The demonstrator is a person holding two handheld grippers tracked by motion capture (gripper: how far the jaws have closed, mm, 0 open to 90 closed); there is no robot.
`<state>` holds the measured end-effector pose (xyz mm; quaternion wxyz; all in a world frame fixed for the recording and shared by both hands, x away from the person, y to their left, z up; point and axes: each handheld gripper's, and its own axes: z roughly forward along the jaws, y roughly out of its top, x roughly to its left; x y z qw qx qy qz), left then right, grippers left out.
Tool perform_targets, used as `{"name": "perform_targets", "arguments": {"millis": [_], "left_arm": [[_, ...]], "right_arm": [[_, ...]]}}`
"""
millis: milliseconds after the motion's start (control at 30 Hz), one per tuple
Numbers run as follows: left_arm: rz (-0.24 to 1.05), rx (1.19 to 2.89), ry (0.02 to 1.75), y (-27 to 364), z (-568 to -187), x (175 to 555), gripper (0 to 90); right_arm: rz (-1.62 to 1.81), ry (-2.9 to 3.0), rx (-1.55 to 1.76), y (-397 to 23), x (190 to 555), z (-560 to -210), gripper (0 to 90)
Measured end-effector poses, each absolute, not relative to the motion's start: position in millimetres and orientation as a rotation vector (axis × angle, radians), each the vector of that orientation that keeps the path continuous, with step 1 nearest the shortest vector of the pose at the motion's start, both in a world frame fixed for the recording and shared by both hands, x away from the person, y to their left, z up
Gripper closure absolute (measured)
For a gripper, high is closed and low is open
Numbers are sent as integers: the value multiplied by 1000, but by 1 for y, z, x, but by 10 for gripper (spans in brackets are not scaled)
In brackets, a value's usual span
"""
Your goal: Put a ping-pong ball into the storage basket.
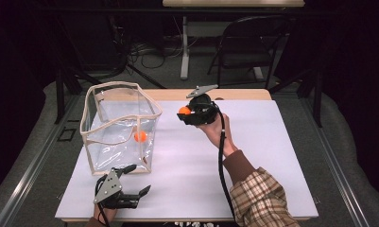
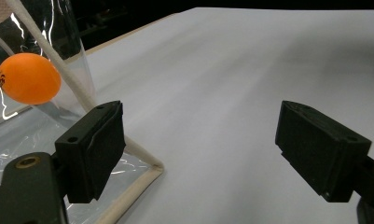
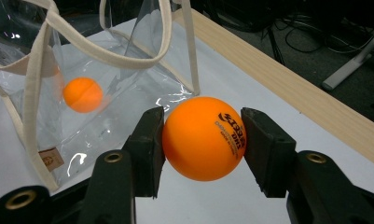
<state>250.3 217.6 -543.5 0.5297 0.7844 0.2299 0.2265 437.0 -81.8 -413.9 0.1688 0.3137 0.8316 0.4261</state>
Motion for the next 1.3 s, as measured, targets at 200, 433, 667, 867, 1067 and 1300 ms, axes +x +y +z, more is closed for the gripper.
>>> {"name": "perform_targets", "arguments": {"millis": [200, 433, 667, 867, 1067, 1300], "left_arm": [[541, 1870, 552, 218, -544, 250, 159], [541, 1871, 551, 218, -544, 250, 159], [542, 1873, 549, 218, -543, 250, 159], [542, 1872, 551, 218, -543, 250, 159], [542, 1870, 552, 218, -544, 250, 159], [541, 1871, 552, 218, -544, 250, 159]], "right_arm": [[1214, 2362, 882, -78, 439, -412, 511], [1212, 2364, 890, -76, 441, -414, 511], [1228, 2355, 887, -74, 443, -410, 511], [1234, 2351, 868, -69, 442, -406, 511], [1241, 2343, 856, -66, 443, -401, 511], [1244, 2328, 852, -63, 442, -394, 511]]}}
